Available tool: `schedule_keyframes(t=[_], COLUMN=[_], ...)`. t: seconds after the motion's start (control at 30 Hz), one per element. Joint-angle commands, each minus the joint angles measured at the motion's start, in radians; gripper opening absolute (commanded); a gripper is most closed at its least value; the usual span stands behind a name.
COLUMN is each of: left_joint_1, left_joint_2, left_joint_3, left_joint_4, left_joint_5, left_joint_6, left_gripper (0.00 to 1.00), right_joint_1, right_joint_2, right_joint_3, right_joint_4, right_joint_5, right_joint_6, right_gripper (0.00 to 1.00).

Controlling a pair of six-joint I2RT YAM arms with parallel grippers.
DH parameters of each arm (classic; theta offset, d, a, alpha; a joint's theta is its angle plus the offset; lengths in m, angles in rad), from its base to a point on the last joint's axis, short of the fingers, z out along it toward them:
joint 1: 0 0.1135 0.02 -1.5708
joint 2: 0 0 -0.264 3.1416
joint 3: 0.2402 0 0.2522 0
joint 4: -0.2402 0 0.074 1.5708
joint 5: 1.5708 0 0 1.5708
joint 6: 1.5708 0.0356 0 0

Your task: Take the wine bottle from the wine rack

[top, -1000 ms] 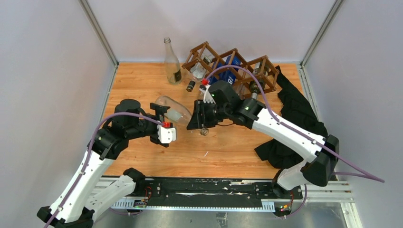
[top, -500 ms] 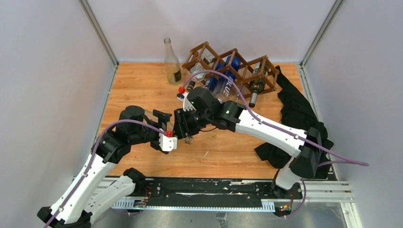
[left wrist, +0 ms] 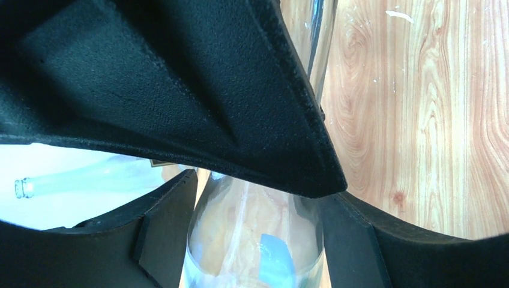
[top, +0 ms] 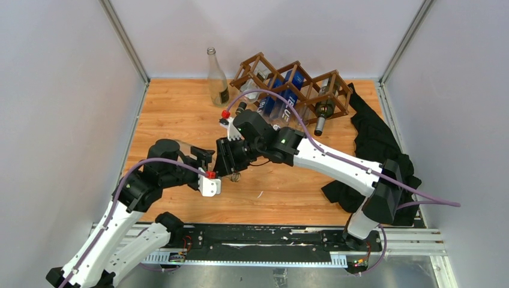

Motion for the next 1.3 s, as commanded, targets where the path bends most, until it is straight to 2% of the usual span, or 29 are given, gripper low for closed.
schedule_keyframes(t=[0.0, 0.07, 0.17, 0.3, 0.57, 0.77, 0.9, 1.03, 1.13, 1.27], left_joint_1=[-0.01, -0.01, -0.01, -0.01, -0.01, -0.009, -0.01, 0.006, 0.064, 0.166], left_joint_2=[-0.022, -0.029, -0.045, -0.058, -0.058, -0.039, 0.01, 0.102, 0.206, 0.347], left_joint_3=[-0.028, -0.04, -0.062, -0.089, -0.12, -0.105, -0.076, -0.006, 0.085, 0.23], left_joint_4=[0.052, 0.067, 0.099, 0.139, 0.225, 0.295, 0.362, 0.403, 0.375, 0.323], left_joint_5=[0.014, -0.001, -0.007, -0.022, -0.065, -0.111, -0.176, -0.269, -0.263, -0.226], left_joint_6=[0.016, 0.007, -0.011, -0.021, -0.07, -0.177, -0.298, -0.442, -0.526, -0.62], left_gripper=[0.0, 0.0, 0.0, 0.0, 0.0, 0.0, 0.0, 0.0, 0.0, 0.0], right_joint_1=[0.001, -0.015, -0.04, -0.062, -0.074, -0.124, -0.17, -0.231, -0.286, -0.342], right_joint_2=[-0.039, -0.061, -0.103, -0.155, -0.199, -0.273, -0.338, -0.393, -0.421, -0.437], right_joint_3=[0.054, 0.025, -0.028, -0.092, -0.131, -0.133, -0.145, -0.151, -0.145, -0.139], right_joint_4=[0.237, 0.238, 0.241, 0.241, 0.22, 0.156, 0.076, 0.004, -0.033, -0.062], right_joint_5=[-0.089, -0.082, -0.071, -0.061, -0.042, 0.015, 0.121, 0.193, 0.215, 0.23], right_joint_6=[0.007, 0.007, 0.012, 0.012, 0.001, -0.037, -0.085, -0.127, -0.15, -0.167], right_gripper=[0.28, 0.45, 0.56, 0.6, 0.6, 0.61, 0.68, 0.84, 0.92, 0.95])
